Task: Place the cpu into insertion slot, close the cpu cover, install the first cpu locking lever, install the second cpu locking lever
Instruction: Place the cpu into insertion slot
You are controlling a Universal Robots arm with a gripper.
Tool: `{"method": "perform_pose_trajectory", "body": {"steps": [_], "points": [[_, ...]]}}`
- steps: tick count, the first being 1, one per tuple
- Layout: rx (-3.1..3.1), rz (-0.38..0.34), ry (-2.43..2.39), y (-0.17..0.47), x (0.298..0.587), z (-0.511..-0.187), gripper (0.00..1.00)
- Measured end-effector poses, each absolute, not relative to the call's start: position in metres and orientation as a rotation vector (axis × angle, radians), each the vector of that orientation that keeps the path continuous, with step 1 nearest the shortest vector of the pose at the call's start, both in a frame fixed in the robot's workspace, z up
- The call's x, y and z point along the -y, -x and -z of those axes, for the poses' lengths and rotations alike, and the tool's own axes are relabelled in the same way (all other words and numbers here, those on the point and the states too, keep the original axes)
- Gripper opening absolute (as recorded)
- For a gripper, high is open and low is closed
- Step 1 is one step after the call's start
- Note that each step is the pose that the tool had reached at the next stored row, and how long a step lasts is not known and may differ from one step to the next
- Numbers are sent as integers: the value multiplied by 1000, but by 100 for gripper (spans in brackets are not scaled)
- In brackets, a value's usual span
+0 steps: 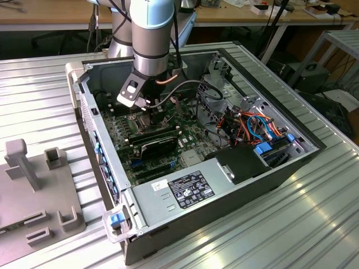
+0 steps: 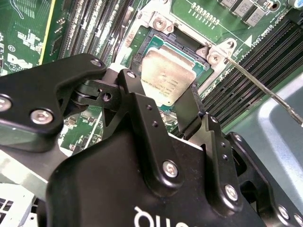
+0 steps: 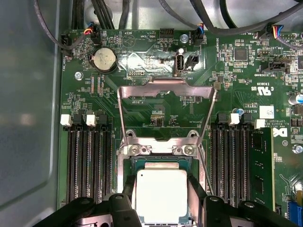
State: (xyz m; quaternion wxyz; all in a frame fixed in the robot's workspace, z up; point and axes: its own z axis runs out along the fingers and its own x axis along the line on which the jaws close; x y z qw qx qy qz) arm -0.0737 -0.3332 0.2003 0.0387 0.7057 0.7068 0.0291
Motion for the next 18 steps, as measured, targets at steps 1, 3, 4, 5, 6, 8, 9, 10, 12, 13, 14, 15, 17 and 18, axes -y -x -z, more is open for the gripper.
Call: {"method": "perform_pose_trajectory", "body": {"steps": [1,3,4,5,6,8,9,10,12,13,14,15,17,18], "points": [[-2168,-89,-2164,74,333,-200,53],[-2168,-89,-2164,74,333,-200,53],[-2168,-89,-2164,74,333,-200,53],[-2168,-89,-2164,74,333,-200,53],[-2168,-89,-2164,74,333,-200,53],[-2168,-89,-2164,74,333,-200,53],[-2168,-89,-2164,74,333,-200,53],[-2168,-89,-2164,74,333,-200,53],[-2168,-89,-2164,74,333,-200,53],[-2168,-89,-2164,74,333,-200,53],[-2168,-90,-2164,74,333,-200,53],[-2168,-90,-2164,74,333,-200,54],[-2168,-90,-2164,74,333,-200,61],[-2168,-90,-2164,74,333,-200,61]]}}
